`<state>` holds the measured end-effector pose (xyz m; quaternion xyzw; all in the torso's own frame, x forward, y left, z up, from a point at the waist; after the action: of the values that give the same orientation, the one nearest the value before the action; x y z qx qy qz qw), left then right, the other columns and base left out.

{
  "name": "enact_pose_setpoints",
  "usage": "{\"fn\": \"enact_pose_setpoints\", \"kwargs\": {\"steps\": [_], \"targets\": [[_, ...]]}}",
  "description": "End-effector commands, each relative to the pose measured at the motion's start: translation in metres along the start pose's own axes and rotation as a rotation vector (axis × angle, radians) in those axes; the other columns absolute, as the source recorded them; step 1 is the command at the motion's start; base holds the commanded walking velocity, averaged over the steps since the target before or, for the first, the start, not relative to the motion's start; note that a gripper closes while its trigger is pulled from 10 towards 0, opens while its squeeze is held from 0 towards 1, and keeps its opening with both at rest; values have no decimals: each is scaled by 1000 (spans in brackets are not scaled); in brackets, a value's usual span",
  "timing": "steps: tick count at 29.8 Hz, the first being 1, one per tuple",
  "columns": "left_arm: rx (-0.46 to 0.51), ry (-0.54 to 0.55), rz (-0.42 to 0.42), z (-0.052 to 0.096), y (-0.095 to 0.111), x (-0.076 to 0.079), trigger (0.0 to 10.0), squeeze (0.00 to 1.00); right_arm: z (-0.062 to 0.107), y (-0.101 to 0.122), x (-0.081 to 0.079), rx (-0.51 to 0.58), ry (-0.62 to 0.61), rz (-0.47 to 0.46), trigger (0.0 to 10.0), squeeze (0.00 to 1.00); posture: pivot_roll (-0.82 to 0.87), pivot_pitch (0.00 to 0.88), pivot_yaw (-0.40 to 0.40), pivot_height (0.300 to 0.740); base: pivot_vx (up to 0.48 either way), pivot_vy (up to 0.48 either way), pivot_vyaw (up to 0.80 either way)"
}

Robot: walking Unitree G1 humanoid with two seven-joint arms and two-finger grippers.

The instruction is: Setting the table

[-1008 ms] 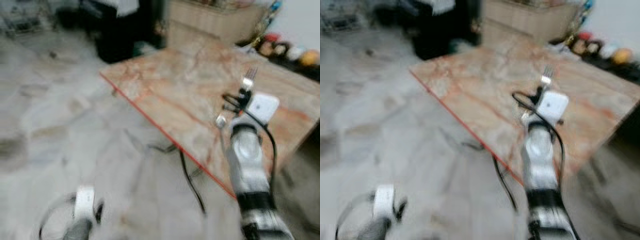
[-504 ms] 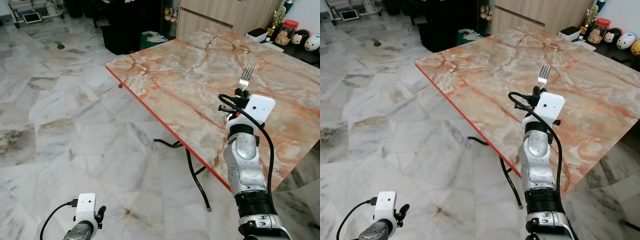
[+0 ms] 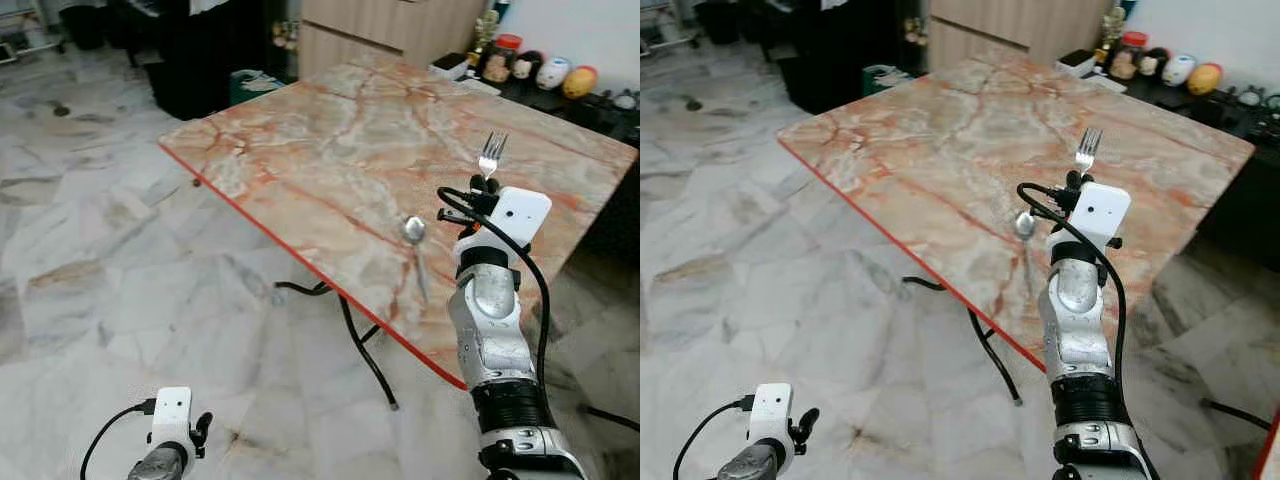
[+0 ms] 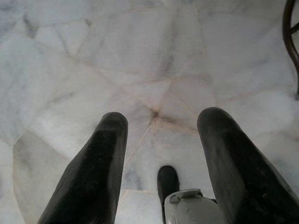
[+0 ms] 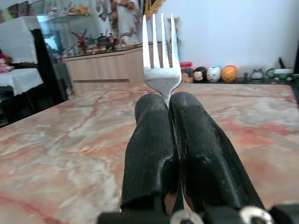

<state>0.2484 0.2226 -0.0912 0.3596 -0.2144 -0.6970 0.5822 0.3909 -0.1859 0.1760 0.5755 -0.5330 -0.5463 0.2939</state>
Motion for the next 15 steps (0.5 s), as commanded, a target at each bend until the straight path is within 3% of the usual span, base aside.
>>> {"fn": "enact_pose_setpoints", "kwargs": {"steps": [1, 15], "targets": [[1, -3, 10, 0, 0, 1, 10000, 0, -3, 2, -2, -1, 3, -3, 10000, 0, -28, 0, -49, 740, 0, 0, -781], [10, -13, 0, -1, 3, 4, 10000, 0, -7, 5, -4, 7, 10, -1, 10000, 0, -29, 0, -53, 740, 0, 0, -781]]}}
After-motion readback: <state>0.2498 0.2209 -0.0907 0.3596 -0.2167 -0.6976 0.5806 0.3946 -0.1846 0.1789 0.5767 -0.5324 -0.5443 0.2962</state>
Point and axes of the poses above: a point about 5 cm out from each wrist's last joint towards the gripper, its own z axis pointing back from the gripper into the wrist, its own y axis along the axis of the wrist's last joint, x = y × z, the point moved 5 cm from there along -z, pointing out of the wrist towards the gripper, and after that the axes turned 13 degrees about -z, right-handed, at the moved point
